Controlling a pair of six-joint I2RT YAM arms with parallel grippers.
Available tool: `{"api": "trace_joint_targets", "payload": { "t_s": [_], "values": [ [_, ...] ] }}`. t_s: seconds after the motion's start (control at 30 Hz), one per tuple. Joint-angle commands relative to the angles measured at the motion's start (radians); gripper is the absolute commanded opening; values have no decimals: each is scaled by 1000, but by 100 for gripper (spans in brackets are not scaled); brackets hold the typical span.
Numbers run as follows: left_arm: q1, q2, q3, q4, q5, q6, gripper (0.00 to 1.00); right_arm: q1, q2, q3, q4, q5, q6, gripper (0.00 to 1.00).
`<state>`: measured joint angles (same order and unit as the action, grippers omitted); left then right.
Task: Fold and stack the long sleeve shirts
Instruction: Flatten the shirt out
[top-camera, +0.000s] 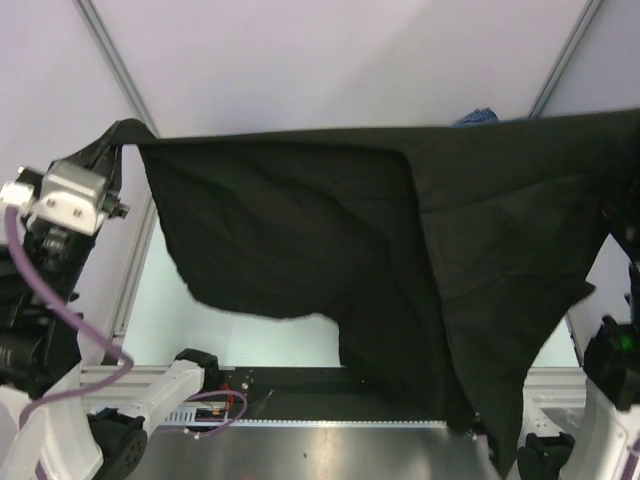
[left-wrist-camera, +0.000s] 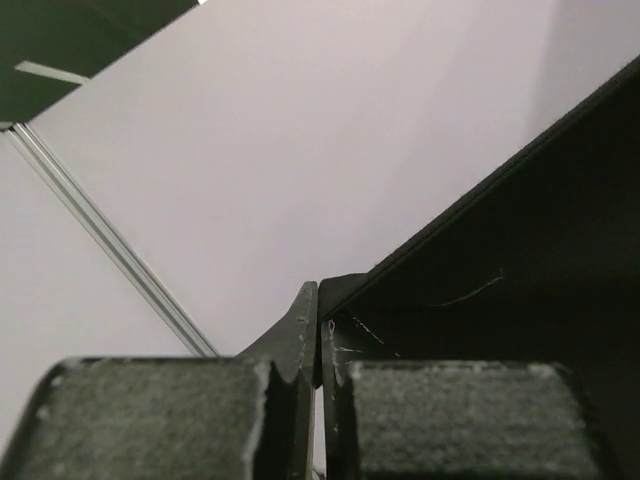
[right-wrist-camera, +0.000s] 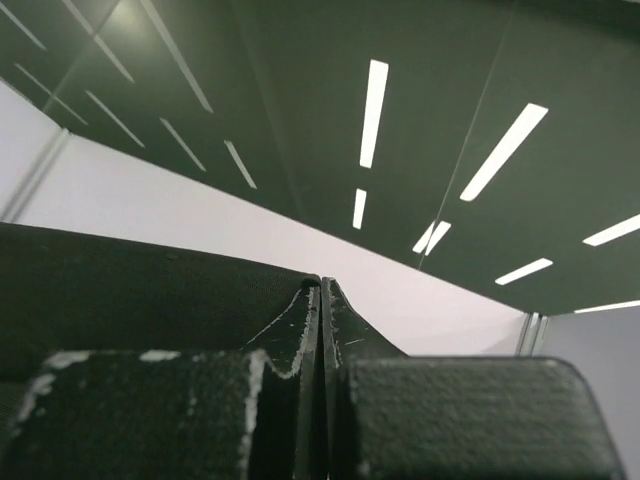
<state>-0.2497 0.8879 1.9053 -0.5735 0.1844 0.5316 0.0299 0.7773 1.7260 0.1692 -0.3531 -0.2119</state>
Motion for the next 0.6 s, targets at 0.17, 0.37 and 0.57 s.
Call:
{"api": "trace_joint_targets", "payload": {
  "t_s": [0.17, 0.37, 0.57],
  "values": [
    [12, 77, -362, -25, -160, 54, 0, -7, 154, -333, 104, 0, -69, 0],
    [13, 34, -909, 163, -74, 116, 0, 2, 129, -744, 72, -124, -40, 0],
    [23, 264, -1117, 357, -46, 173, 0, 80, 261, -1003, 155, -95, -139, 0]
  ]
}}
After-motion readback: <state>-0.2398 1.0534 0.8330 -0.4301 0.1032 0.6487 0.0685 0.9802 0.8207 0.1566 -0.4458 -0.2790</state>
